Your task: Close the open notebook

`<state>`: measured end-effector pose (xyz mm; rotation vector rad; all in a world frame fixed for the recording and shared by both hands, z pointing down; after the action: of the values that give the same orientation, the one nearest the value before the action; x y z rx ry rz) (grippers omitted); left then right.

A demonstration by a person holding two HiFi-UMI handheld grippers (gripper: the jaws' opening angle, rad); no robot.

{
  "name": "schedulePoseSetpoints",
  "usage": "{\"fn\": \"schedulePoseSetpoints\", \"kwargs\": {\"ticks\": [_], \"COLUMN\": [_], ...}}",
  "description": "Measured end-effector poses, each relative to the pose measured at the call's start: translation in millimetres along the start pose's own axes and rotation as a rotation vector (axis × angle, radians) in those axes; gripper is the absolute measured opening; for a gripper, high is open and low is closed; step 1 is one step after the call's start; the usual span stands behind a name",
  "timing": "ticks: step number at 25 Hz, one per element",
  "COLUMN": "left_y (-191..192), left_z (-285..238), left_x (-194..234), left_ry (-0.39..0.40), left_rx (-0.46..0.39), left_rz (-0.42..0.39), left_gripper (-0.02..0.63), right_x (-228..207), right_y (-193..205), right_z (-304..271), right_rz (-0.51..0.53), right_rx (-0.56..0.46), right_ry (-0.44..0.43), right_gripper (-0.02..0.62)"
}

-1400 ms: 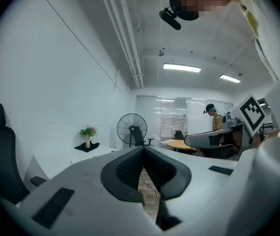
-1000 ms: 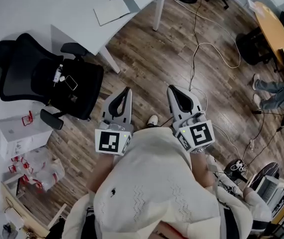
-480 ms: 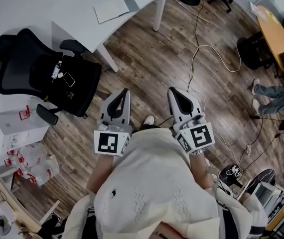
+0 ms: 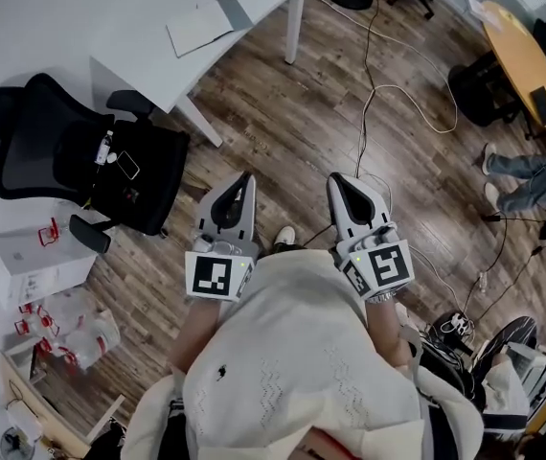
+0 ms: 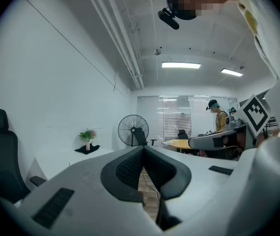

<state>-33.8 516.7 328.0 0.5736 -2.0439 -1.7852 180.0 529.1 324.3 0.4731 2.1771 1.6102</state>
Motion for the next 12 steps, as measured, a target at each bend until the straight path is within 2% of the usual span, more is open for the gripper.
{"fn": "schedulePoseSetpoints", "kwargs": {"ticks": [12], "left_y": [12.3], "left_z": [-19.8], "left_x": [22.7], "left_ry": [-0.005], "left_rx": [0.045], "left_rz": [0.038], "left_gripper": [0.012], "right_x": [-7.0], "right_y": [0.6], "right_z": [-29.3], "right_rz": [-0.015], "right_rx": [0.033], "right_ry": [0.001], "right_gripper": [0.002]}}
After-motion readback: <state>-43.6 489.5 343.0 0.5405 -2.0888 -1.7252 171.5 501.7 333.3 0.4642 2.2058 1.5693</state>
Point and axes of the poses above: the fingertips, and each gripper's own axes: z backward along the fingers, x to its left, y out of its underside, the point moved 8 cm from there along z, backward along the fingers, and after that the axes turned 7 degrees about x, right-handed, at the moved point
